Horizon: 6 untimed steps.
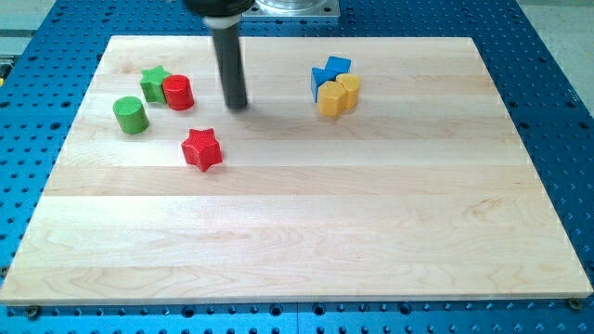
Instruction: Push the red circle right above the red star
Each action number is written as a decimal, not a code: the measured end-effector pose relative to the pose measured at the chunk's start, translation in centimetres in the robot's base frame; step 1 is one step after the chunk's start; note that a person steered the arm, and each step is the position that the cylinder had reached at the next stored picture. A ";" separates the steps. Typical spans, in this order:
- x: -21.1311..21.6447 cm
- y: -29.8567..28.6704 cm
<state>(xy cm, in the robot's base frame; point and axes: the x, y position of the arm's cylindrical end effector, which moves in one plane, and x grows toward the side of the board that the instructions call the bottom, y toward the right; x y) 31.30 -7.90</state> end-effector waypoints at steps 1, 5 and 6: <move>-2.2 -7.3; 5.0 -0.3; 3.6 0.9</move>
